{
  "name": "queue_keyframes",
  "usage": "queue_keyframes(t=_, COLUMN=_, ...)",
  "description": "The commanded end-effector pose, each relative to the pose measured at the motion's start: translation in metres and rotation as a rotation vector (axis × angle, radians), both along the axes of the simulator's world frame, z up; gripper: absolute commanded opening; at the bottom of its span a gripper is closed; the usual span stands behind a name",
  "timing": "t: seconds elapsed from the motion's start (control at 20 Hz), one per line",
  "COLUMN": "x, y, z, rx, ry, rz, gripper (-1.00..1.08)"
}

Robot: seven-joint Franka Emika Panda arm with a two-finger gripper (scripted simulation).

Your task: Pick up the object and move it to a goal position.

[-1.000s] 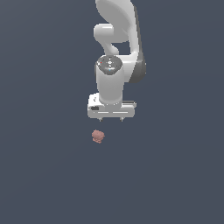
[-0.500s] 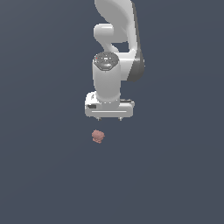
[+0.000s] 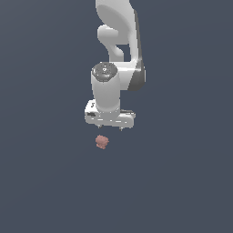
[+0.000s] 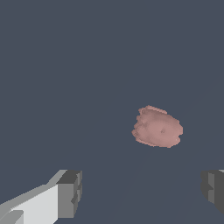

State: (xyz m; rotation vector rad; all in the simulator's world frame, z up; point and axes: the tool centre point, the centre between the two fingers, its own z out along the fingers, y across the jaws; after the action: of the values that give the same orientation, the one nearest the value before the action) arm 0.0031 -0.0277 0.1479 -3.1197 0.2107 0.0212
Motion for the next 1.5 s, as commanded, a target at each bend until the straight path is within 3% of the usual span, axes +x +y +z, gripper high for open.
queue_keyframes(t=0.0, x=0.003, y=-0.008, z=-0.01, rx=-0.002, ry=-0.001, rz=-0.055, gripper=1.0)
queue_keyframes(t=0.6, x=0.014, y=-0.044, z=-0.052, rx=-0.016, ry=-0.009, rz=-0.291, gripper=1.0)
queue_keyframes(t=1.05, x=0.014, y=-0.046, z=-0.059, rx=-0.017, ry=-0.009, rz=-0.308, gripper=1.0)
queue_keyframes(t=1.45, x=0.013, y=-0.047, z=-0.096, rx=-0.017, ry=-0.01, rz=-0.313, gripper=1.0)
